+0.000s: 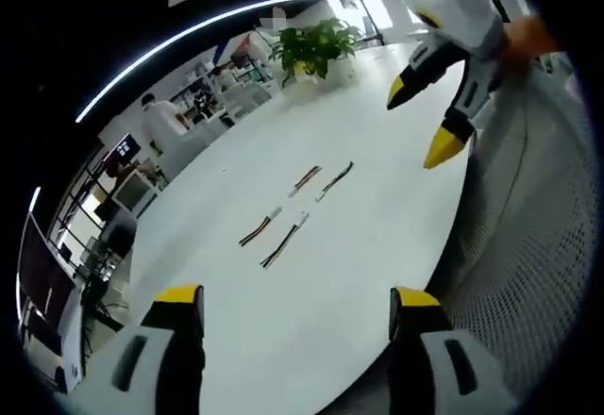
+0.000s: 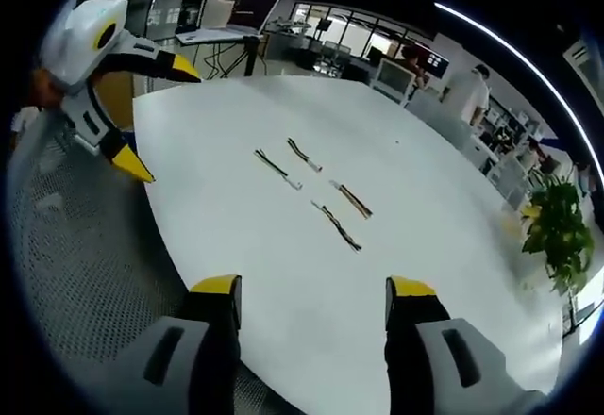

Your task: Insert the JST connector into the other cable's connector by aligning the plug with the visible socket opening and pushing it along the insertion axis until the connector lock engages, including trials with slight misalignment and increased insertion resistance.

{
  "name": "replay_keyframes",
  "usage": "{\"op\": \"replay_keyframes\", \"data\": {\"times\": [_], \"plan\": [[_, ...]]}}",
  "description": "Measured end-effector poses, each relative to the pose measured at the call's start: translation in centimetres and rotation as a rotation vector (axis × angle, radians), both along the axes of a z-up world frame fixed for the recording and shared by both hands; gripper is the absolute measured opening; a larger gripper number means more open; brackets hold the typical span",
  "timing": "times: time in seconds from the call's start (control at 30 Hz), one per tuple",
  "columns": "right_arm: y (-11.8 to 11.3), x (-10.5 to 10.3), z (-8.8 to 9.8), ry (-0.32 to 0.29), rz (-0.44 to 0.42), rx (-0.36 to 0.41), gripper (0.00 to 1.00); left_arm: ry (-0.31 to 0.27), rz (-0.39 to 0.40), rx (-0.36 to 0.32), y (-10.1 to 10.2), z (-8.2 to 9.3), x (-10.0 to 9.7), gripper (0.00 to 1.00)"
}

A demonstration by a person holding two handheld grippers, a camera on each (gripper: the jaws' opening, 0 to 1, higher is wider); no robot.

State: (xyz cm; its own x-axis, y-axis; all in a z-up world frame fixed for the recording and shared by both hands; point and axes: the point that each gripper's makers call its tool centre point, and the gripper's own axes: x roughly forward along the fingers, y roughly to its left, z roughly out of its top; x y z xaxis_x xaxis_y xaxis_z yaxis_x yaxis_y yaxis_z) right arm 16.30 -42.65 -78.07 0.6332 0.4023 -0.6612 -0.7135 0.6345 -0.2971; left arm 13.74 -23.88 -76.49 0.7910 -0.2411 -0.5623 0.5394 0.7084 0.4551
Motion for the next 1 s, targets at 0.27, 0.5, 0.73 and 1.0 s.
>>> {"op": "replay_keyframes", "data": {"times": [0.27, 0.5, 0.73, 1.0], "plan": [[0.1, 0.1, 0.3, 0.002, 0.001, 0.020, 0.58, -0.048, 0.011, -0.010, 0.2, 1.1, 0.4, 0.72], [-0.5, 0.4, 1.2, 0.003, -0.025, 0.051, 0.56, -0.026, 0.067, -0.074, 1.1, 1.5, 0.9, 0.72], [-1.7, 0.4, 1.5, 0.048, -0.080, 0.112, 0.53, 0.033, -0.076, 0.009, -0.2, 0.9, 0.9, 0.70], [-0.9, 1.8, 3.9, -0.017, -0.057, 0.186, 0.58, 0.012, -0.076, -0.068, -1.0, 2.7, 2.4, 0.64]]}}
